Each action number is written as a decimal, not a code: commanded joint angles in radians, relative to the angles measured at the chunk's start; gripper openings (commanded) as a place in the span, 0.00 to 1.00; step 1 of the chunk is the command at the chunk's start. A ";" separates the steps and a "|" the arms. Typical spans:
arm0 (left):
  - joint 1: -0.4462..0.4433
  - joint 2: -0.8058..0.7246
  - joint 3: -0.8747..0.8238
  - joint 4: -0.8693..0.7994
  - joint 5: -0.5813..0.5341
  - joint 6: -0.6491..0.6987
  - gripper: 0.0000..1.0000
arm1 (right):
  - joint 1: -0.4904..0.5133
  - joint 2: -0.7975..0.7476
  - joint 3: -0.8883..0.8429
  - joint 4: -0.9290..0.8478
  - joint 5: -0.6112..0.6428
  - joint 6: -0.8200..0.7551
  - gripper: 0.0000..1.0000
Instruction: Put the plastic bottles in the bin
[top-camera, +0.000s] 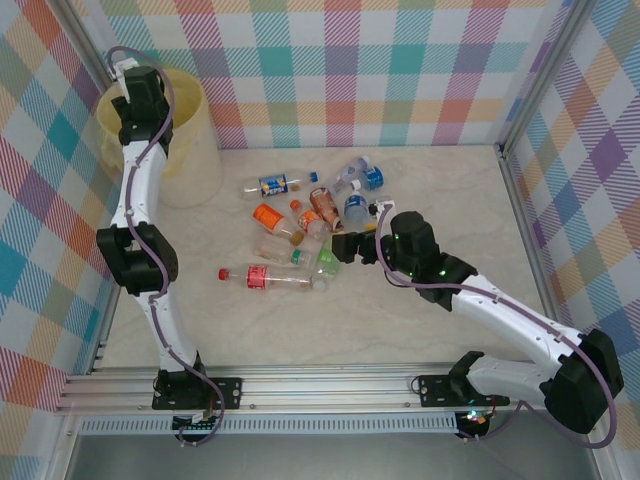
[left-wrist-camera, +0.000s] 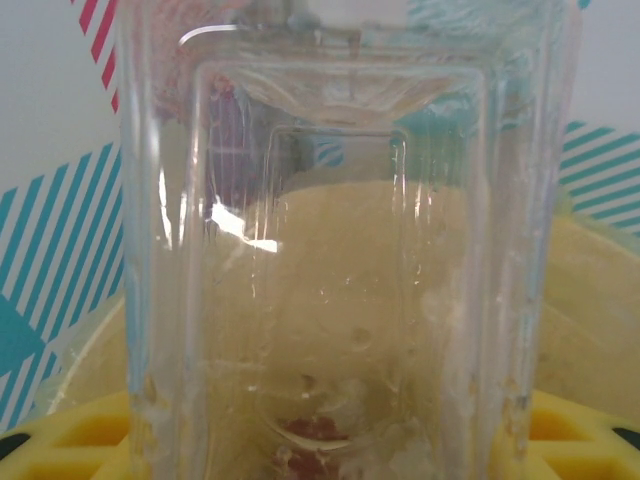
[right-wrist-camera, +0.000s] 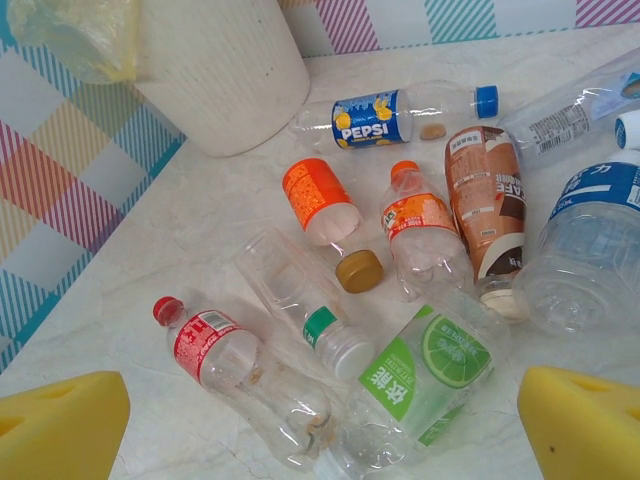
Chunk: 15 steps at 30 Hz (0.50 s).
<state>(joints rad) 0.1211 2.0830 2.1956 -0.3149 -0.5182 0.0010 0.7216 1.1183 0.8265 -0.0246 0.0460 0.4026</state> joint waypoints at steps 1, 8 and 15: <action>0.031 0.015 0.054 -0.036 -0.034 0.028 0.55 | 0.007 0.005 0.033 -0.007 0.015 -0.028 1.00; 0.065 0.031 0.073 -0.044 -0.065 0.030 0.57 | 0.007 0.026 0.046 -0.011 0.014 -0.031 1.00; 0.071 0.045 0.100 -0.049 -0.109 0.035 0.71 | 0.007 0.052 0.064 -0.015 0.007 -0.027 1.00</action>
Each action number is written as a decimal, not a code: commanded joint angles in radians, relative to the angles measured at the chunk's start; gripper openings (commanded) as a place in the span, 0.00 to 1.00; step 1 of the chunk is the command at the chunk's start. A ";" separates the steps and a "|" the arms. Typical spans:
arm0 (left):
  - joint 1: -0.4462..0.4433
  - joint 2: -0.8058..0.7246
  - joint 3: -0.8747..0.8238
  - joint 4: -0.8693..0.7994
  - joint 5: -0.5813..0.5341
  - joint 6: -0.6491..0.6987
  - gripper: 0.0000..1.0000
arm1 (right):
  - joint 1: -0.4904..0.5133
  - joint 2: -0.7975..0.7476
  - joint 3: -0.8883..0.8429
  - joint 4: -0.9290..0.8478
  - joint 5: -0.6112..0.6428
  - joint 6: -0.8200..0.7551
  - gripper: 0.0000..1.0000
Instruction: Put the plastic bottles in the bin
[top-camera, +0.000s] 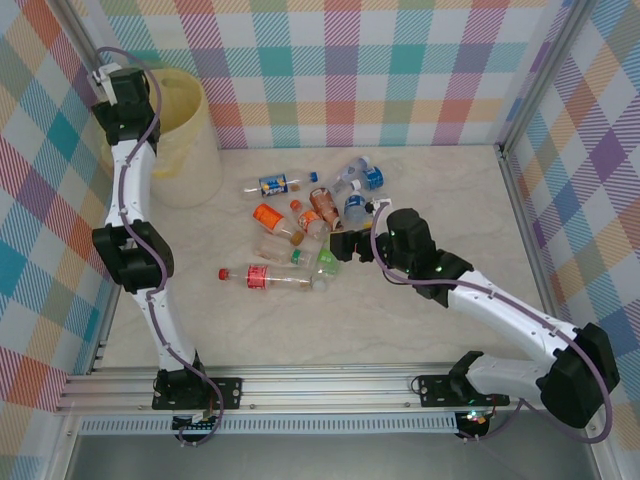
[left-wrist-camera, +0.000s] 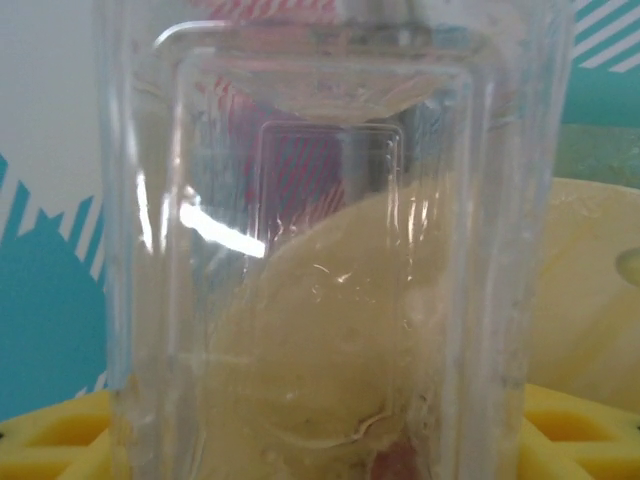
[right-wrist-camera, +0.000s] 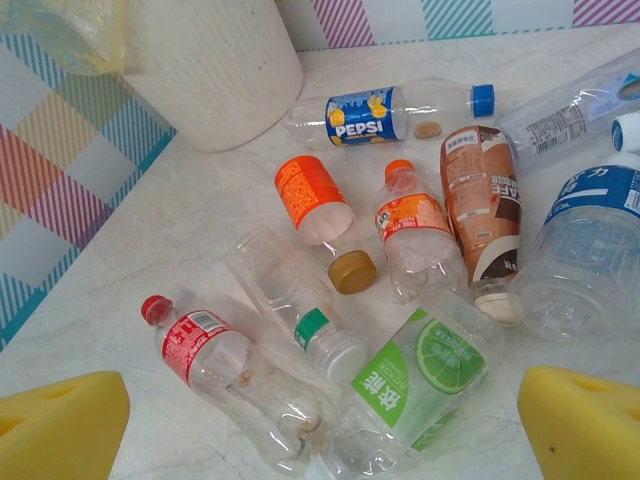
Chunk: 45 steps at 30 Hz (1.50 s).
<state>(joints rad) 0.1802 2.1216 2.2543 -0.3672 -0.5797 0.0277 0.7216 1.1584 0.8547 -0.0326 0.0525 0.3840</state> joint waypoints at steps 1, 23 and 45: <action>0.012 0.008 0.045 0.000 -0.057 0.004 0.73 | 0.007 0.014 0.039 -0.008 0.000 -0.008 1.00; -0.049 -0.159 0.054 -0.345 0.186 -0.378 0.97 | -0.005 0.008 0.017 -0.092 0.206 0.126 1.00; -0.517 -0.815 -0.891 -0.135 0.276 -0.723 1.00 | 0.033 0.259 0.105 -0.253 0.183 0.542 1.00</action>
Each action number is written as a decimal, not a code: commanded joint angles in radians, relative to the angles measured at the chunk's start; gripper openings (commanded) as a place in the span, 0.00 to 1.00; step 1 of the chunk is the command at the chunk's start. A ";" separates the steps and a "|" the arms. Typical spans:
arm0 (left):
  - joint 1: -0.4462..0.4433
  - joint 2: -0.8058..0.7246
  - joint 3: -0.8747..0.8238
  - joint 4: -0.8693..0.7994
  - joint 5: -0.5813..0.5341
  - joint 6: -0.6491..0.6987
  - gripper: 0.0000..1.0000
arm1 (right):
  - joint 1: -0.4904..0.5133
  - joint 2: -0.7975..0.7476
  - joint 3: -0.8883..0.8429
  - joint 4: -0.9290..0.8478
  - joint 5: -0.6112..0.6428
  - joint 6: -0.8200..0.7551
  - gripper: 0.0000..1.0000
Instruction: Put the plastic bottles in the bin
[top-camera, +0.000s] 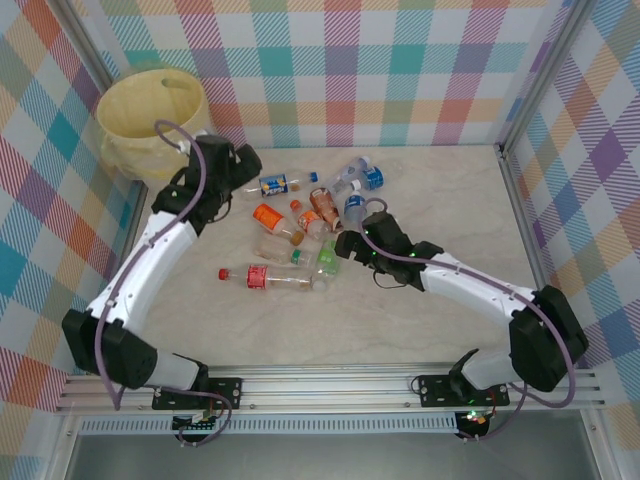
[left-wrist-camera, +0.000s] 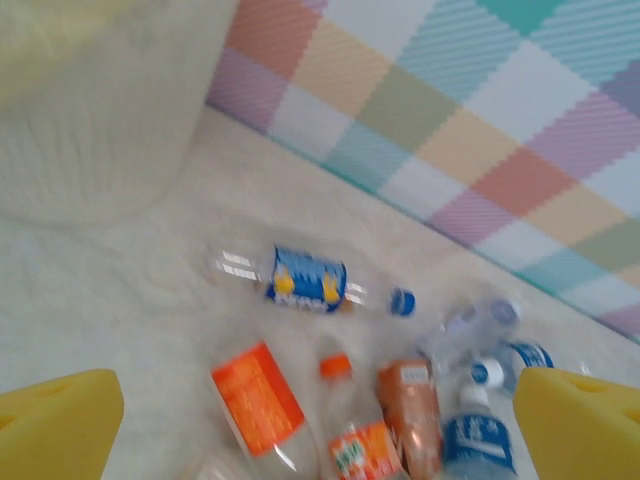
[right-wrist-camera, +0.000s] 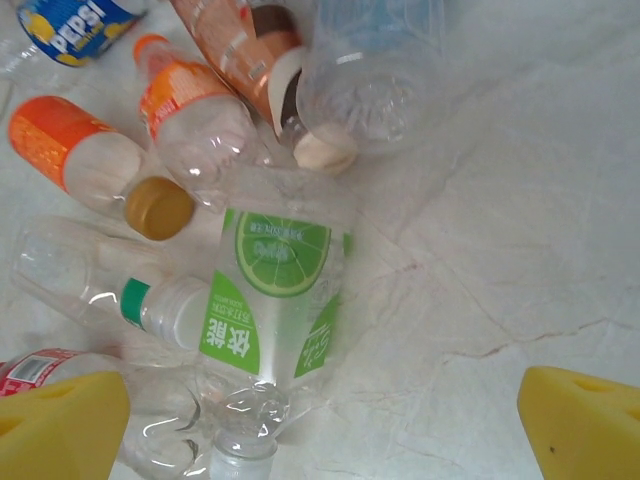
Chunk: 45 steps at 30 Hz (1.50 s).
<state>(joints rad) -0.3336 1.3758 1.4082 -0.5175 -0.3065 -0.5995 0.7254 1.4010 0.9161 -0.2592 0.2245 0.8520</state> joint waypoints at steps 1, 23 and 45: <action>-0.005 -0.098 -0.079 0.005 0.016 -0.111 1.00 | 0.042 0.029 0.044 -0.024 0.024 0.093 1.00; -0.004 -0.241 -0.279 -0.111 0.044 -0.070 1.00 | 0.132 0.349 0.206 -0.064 0.072 0.097 0.92; -0.004 -0.211 -0.280 -0.111 0.067 -0.066 1.00 | 0.093 0.434 0.234 -0.121 0.050 -0.035 0.77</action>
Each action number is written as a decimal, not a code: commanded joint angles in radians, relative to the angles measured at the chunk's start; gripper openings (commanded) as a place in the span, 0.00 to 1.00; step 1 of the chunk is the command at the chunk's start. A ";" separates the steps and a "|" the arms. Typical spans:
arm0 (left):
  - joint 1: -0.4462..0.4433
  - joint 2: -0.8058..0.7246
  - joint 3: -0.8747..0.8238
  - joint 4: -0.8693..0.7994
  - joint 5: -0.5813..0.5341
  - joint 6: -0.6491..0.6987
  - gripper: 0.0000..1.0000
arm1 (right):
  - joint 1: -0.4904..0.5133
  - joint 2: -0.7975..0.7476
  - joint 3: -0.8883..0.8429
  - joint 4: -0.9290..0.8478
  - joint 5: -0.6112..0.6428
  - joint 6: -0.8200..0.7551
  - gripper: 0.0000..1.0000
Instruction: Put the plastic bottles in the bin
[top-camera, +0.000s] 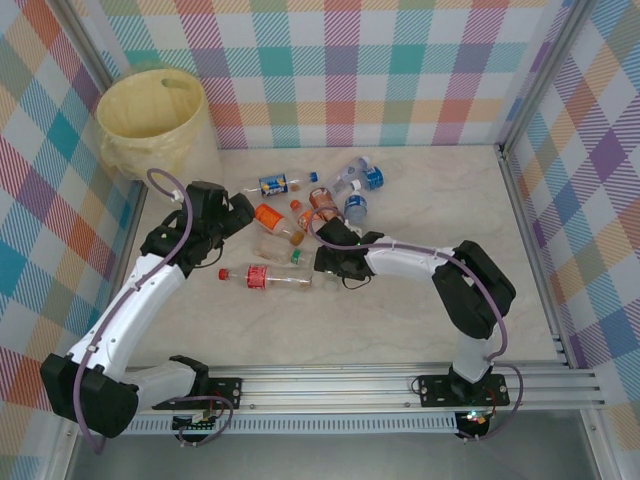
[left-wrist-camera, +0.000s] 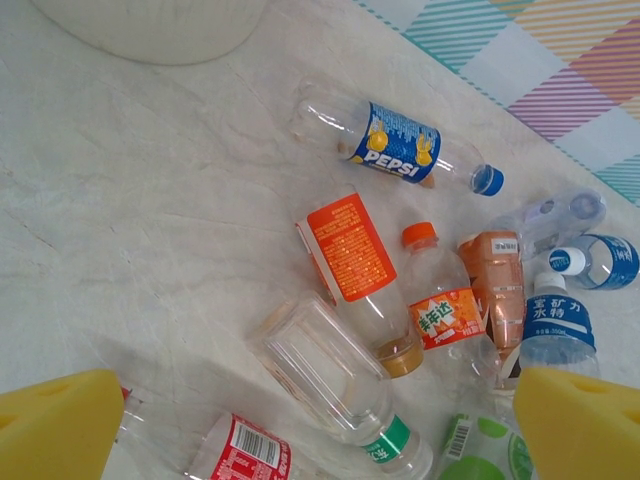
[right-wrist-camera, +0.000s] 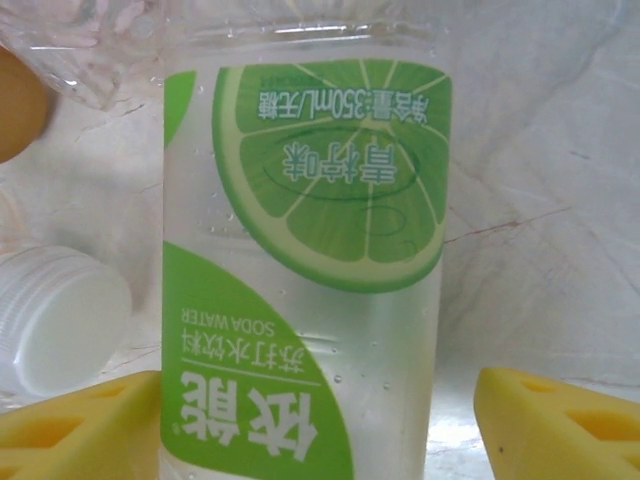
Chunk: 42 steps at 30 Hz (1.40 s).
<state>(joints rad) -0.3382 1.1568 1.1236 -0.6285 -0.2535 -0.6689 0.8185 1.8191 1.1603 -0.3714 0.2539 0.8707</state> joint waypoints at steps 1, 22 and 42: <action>0.001 0.012 0.007 0.001 0.019 0.003 1.00 | -0.001 0.019 -0.008 0.002 0.022 -0.081 0.75; 0.001 0.044 0.019 0.016 0.227 0.039 1.00 | 0.000 -0.061 -0.105 0.154 0.050 -0.275 0.51; -0.074 0.112 -0.028 0.342 0.787 0.017 1.00 | 0.014 -0.435 -0.257 0.541 -0.263 -0.537 0.40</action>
<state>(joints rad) -0.4046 1.2682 1.1149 -0.3717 0.4248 -0.6434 0.8261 1.4151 0.9134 0.0666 0.1081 0.3820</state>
